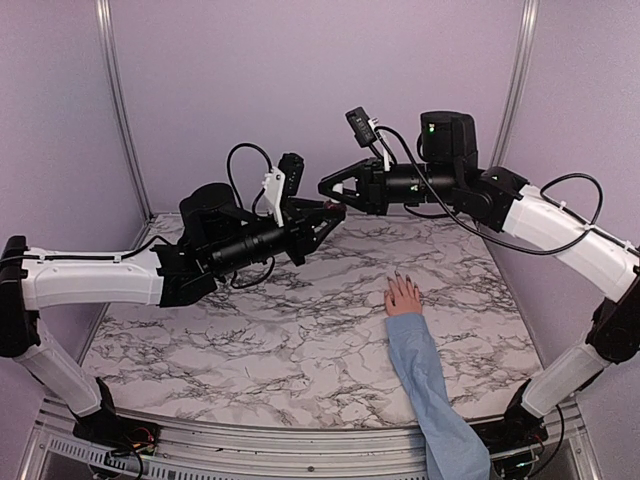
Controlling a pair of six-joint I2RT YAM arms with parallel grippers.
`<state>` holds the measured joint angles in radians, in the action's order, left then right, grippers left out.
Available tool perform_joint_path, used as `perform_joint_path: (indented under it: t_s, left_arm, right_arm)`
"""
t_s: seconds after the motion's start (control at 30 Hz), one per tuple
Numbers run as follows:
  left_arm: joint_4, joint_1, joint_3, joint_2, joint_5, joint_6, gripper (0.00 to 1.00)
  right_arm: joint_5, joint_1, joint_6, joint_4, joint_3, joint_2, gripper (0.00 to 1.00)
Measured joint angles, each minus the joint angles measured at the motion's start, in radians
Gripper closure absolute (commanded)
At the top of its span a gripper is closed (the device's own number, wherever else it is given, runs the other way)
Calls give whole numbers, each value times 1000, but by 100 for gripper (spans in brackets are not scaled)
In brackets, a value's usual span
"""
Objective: Paint the nails
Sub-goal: Screw the nail polish bottle, then place the nail polish bottle at the center of the board.
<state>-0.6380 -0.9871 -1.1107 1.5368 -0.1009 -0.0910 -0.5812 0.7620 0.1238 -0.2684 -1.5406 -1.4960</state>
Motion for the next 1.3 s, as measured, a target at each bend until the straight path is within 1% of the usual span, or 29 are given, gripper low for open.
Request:
perform_joint_path:
  t_s: [0.2,0.33,0.47,0.5,0.6,0.67,0.73,1.03,1.1,1.23,1.3]
  left_arm:
    - [39,-49,-28,10,195,97,100]
    - [45,-68,-41,23,279,148,100]
    - [52,-65,-40,22,272,163,100]
    - [52,-59,-37,20,253,159,100]
    - [52,-37,-15,5,185,151,100]
    - [52,-22,-1,-5,134,144,100]
    - [52,-7,5,-9,81,135,100]
    - [52,6,10,-13,-61,108,100]
    - [52,6,10,-14,-76,98,100]
    - [52,8,10,-14,-90,83,100]
    - [52,8,10,-14,-95,77,100]
  right_arm:
    - [98,18,25,11,0,0,100]
    - [150,24,40,11,0,0,100]
    - [160,23,41,2,0,0,81]
    - [154,18,42,0,0,0,74]
    - [120,6,61,-4,2,2,59]
    - [96,-6,66,-5,4,6,53]
    - [71,-16,67,-13,5,13,50]
    - [-17,-29,27,-99,-5,26,48]
    - [-27,-30,17,-116,-7,26,53]
    - [-36,-31,-3,-153,-14,26,59]
    - [-37,-31,-10,-162,-15,26,64]
